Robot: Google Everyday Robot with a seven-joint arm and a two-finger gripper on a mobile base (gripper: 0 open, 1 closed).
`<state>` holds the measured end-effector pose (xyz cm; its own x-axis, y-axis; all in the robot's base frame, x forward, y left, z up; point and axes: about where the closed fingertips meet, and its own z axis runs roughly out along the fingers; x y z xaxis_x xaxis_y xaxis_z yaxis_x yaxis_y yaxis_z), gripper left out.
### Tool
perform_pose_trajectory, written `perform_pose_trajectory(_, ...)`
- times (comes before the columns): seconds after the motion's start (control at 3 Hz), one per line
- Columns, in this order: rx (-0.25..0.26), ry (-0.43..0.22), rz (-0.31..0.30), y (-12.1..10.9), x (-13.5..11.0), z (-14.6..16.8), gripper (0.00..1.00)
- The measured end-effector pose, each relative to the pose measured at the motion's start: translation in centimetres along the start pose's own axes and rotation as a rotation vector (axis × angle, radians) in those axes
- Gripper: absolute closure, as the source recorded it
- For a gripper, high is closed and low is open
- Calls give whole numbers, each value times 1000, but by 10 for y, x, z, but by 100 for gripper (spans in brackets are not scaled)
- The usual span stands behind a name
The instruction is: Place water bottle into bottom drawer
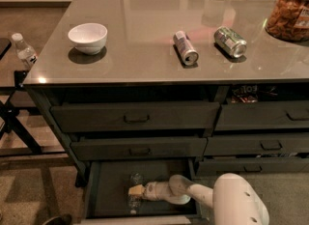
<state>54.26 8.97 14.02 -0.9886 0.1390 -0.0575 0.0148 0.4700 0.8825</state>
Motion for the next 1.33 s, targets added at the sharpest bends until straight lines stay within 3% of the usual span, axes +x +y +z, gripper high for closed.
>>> perform_pose_trajectory(0.33,-1,0,1,0,0,0,81)
perform_pose_trajectory(1.33,-1,0,1,0,0,0,12)
